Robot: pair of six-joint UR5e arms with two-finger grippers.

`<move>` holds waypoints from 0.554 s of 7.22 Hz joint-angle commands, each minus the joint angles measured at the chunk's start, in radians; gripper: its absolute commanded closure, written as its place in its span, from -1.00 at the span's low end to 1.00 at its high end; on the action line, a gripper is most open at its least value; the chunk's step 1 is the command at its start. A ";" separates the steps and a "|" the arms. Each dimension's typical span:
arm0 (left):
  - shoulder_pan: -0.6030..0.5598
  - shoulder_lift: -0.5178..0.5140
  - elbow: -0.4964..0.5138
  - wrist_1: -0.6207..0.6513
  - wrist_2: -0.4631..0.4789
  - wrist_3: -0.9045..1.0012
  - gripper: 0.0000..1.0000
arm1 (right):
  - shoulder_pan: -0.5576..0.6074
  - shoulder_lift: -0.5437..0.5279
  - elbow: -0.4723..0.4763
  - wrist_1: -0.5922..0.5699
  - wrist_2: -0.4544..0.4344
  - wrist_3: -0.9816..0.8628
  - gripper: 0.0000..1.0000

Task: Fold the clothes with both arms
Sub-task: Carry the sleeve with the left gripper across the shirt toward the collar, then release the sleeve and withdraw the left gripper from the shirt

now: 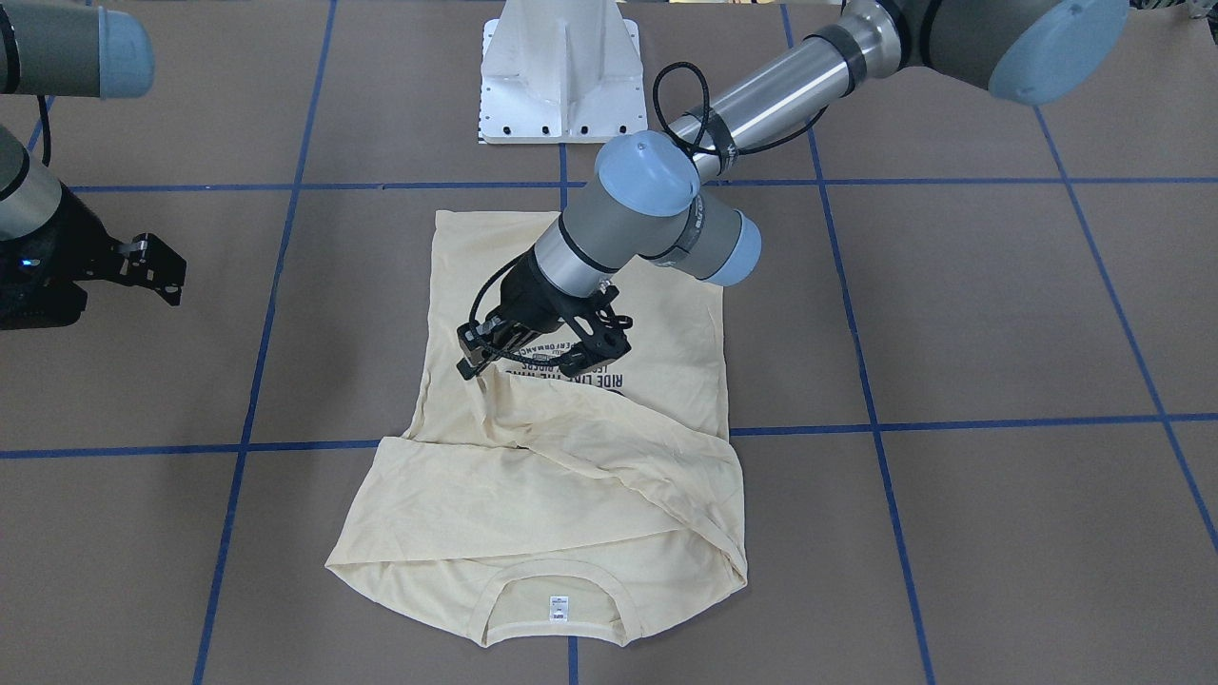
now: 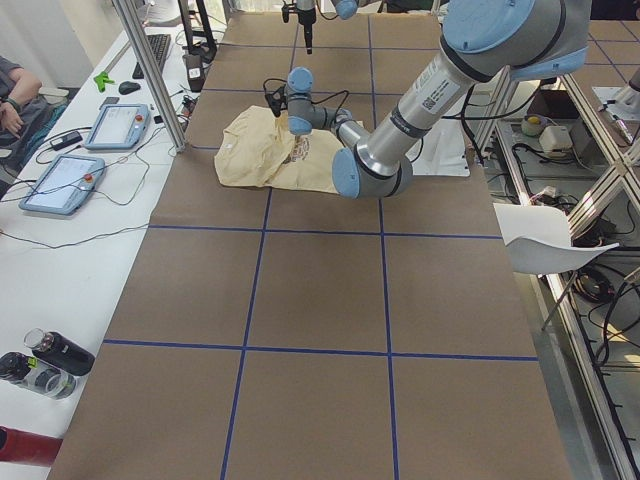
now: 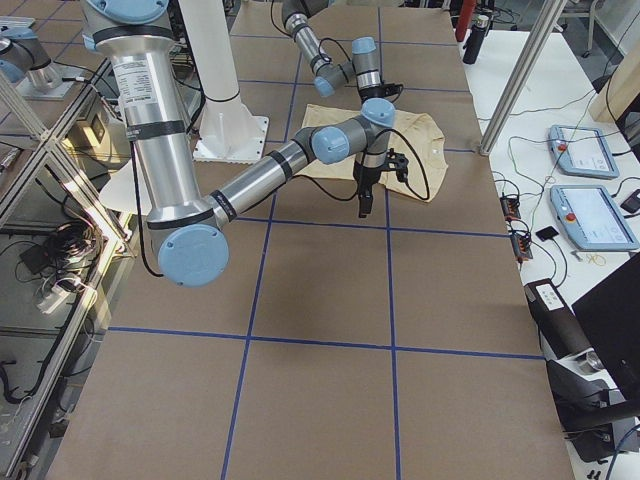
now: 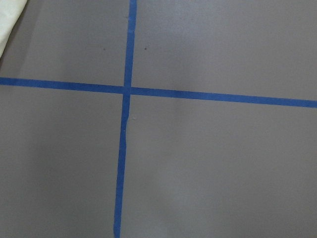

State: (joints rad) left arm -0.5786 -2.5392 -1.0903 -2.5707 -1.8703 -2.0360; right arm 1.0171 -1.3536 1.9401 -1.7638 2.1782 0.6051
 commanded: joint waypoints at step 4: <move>0.025 0.032 -0.047 -0.014 0.037 0.125 -1.00 | -0.006 0.011 -0.007 0.003 0.018 0.016 -0.99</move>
State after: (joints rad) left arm -0.5522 -2.5270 -1.1034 -2.5849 -1.8286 -1.9429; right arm 1.0133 -1.3459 1.9320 -1.7616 2.1835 0.6168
